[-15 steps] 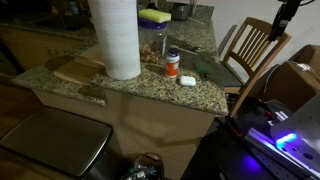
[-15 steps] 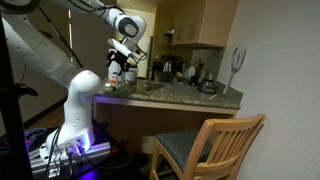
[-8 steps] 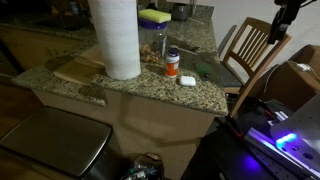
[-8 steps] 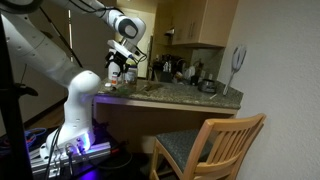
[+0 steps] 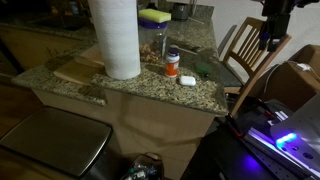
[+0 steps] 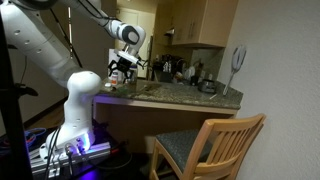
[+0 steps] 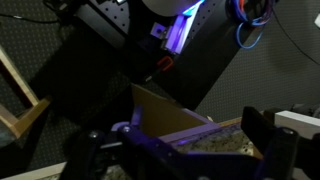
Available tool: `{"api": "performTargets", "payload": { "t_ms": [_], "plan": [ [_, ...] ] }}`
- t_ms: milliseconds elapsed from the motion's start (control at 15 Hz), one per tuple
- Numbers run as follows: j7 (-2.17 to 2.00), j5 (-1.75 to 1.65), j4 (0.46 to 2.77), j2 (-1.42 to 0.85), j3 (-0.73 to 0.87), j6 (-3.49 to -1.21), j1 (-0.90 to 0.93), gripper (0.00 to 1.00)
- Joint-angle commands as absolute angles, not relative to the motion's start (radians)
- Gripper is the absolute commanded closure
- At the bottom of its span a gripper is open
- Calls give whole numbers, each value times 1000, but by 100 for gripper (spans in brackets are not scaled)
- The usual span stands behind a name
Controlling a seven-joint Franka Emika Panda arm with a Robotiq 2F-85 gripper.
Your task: Put the keys on top of the green lid
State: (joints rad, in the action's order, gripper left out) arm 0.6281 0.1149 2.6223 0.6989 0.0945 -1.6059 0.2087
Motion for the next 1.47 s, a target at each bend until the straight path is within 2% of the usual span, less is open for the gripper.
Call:
{"api": "performTargets", "payload": {
  "t_ms": [0, 267, 333, 600, 733, 1133, 1400],
  "plan": [
    [644, 126, 2661, 717, 109, -1792, 182, 0],
    [575, 256, 2676, 704, 136, -1974, 181, 0],
    [592, 214, 2649, 699, 123, -1899, 190, 0],
    [589, 219, 2650, 700, 124, -1909, 192, 0],
    [706, 292, 2654, 728, 148, -1892, 262, 0],
    [810, 382, 2601, 867, 74, -1684, 376, 0],
    [813, 333, 2643, 908, -90, -1812, 417, 0]
  ]
}}
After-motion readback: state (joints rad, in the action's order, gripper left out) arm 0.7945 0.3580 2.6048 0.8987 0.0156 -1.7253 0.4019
